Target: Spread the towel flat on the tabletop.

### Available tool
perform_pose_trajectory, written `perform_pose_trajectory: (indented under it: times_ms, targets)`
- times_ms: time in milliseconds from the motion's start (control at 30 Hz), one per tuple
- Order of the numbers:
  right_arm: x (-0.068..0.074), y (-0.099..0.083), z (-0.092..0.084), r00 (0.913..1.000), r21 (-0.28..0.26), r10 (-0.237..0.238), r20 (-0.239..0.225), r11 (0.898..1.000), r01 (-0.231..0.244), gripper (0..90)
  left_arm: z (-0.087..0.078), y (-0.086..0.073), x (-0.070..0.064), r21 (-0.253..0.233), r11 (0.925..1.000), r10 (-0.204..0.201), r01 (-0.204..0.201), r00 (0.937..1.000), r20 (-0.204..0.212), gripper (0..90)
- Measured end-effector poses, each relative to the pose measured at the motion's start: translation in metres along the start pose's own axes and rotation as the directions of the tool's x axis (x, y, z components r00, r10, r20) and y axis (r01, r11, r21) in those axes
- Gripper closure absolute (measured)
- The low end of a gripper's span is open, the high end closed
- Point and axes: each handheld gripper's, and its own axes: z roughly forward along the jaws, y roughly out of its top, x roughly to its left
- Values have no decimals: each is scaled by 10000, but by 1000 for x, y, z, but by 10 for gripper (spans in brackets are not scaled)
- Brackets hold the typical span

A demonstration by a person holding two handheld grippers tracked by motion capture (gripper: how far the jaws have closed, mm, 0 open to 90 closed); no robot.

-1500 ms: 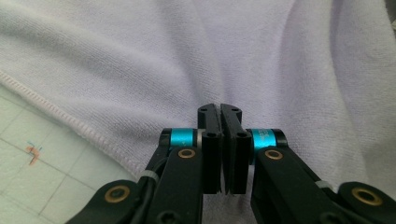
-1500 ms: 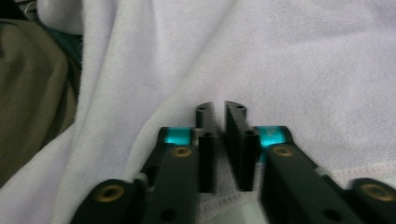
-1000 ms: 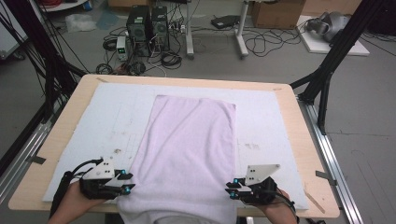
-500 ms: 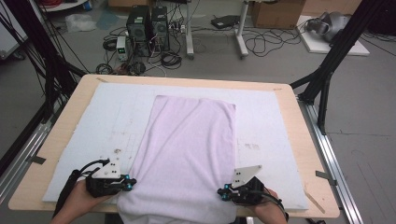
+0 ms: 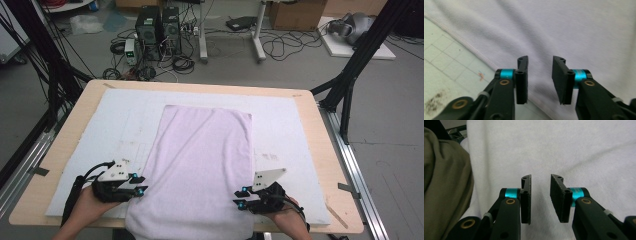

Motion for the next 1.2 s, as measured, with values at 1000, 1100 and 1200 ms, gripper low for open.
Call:
perform_pose_trajectory:
  times_ms: [1000, 1100, 1200]
  targets:
    - [-37, -4, -1, 9867, -888, 951, 1317, 9925, -838, 569, 12, 3, 19, -900, 9937, -695, 672, 9973, -225, 617]
    - [-47, -2, -2, 9828, -986, 1069, 1504, 9908, -927, 533, 15, 6, 24, -980, 9923, -788, 761, 9966, -246, 589]
    - [-55, 1, -2, 9802, -1037, 1127, 1627, 9899, -966, 501, 18, 8, 29, -1038, 9912, -864, 825, 9957, -342, 555]
